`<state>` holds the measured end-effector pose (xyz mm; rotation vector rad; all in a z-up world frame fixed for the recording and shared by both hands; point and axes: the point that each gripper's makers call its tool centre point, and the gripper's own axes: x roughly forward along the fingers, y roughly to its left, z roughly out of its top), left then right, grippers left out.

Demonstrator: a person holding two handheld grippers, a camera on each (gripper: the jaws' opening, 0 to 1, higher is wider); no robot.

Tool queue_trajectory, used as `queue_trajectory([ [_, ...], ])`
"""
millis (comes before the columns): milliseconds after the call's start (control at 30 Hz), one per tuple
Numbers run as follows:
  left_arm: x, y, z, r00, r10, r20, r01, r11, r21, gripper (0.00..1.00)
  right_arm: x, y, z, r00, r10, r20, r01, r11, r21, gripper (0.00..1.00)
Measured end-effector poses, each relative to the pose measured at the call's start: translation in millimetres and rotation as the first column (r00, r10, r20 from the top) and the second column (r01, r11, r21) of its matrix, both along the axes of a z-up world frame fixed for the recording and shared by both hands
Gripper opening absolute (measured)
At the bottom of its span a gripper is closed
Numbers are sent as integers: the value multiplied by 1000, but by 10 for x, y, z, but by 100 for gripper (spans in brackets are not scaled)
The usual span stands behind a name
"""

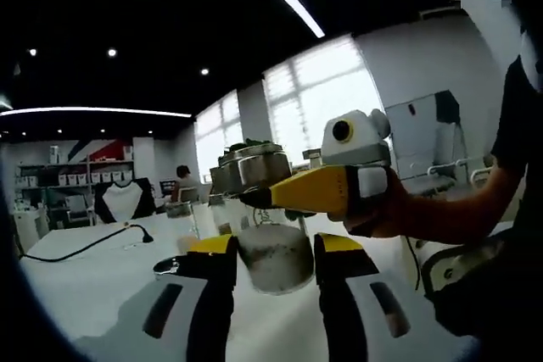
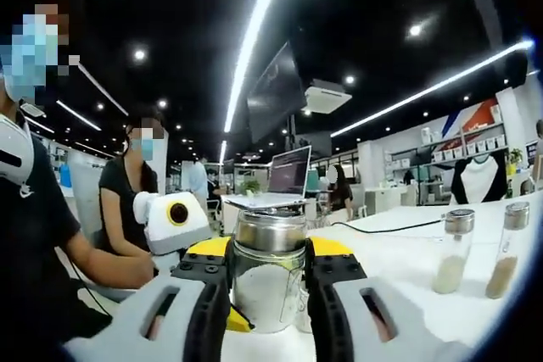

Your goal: Rotate the seasoning bottle until the label or dispensing opening points toward the visible target arrow and the bottle remains upright within the marked orientation range

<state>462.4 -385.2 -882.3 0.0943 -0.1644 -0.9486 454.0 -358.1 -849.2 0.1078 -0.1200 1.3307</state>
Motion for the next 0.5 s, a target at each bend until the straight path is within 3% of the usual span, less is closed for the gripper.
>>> queue_trajectory([
  [33, 7, 7, 0, 1000, 16, 2, -16, 1000, 0, 38, 23, -5, -14, 999, 10, -35, -9, 1000, 15, 31],
  [100, 37, 21, -36, 999, 51, -17, -51, 999, 18, 37, 48, -4, -48, 999, -2, -45, 2, 1000, 1, 32],
  [267, 133, 84, -137, 986, 169, 12, -169, 982, 89, 36, 78, 67, -166, 996, -67, 60, 72, 993, -93, 32],
  [500, 194, 131, -159, 971, 241, 13, -241, 966, 97, 35, 125, 119, -203, 989, -128, 68, 135, 985, -107, 33],
])
